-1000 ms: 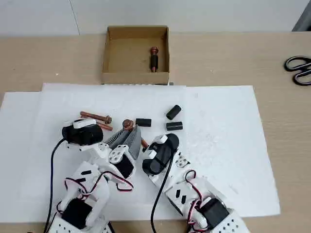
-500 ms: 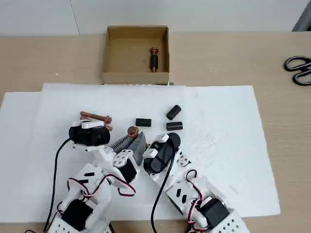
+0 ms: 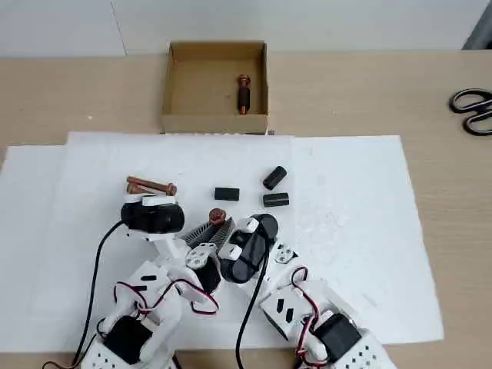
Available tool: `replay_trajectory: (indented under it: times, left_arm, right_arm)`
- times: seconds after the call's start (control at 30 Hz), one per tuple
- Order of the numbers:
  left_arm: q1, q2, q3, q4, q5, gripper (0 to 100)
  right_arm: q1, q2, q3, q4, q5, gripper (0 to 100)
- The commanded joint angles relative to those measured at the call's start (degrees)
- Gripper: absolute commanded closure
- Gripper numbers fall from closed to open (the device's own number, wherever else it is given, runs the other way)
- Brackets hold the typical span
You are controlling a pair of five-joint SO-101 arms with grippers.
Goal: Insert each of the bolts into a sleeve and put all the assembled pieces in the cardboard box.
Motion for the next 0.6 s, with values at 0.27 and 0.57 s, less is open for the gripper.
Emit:
replay_trajectory:
  times: [0.27, 0.57]
  left_arm:
    - [-0.3, 0.1, 1.4, 6.3, -4.4, 99]
    - [-0.3, 0.0, 1.4, 5.2, -9.2, 92]
  right_arm:
    - [-2.0, -1.4, 0.9, -9.8, 6.6, 99.5]
    - [-2.0, -1.3, 0.9, -9.4, 6.6, 99.5]
